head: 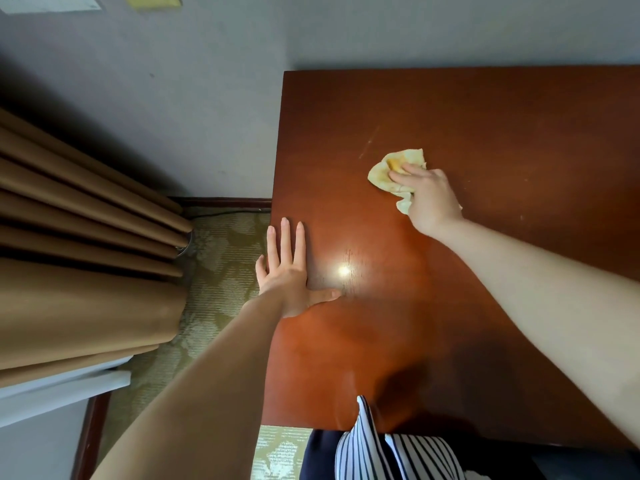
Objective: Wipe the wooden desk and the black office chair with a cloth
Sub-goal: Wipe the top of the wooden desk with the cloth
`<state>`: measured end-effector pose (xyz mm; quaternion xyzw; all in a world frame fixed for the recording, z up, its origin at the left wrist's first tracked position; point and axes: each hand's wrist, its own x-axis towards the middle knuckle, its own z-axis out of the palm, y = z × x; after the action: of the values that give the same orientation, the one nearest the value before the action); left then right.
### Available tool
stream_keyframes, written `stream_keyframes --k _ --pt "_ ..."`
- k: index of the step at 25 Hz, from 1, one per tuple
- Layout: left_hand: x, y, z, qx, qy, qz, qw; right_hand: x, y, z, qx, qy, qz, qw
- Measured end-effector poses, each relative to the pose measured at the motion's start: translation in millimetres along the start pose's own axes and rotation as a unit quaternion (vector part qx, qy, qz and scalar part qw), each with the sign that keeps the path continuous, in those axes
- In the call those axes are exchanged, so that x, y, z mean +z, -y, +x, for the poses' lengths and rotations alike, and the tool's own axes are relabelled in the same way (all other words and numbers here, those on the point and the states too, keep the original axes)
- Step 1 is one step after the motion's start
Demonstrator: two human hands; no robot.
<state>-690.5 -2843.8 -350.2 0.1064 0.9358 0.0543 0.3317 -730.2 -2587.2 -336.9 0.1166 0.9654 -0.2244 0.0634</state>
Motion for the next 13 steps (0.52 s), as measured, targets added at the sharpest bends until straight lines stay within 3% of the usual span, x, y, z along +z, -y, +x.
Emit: stream_keyframes --k 8,13 --pt "0 -1 1 -0.002 -0.008 0.009 1.000 2 -20 -71 -0.203 0.143 0.000 0.969" --pt "0 1 2 -0.010 -0.014 0.018 1.000 -8 -23 -100 -0.340 0.231 -0.082 0.908"
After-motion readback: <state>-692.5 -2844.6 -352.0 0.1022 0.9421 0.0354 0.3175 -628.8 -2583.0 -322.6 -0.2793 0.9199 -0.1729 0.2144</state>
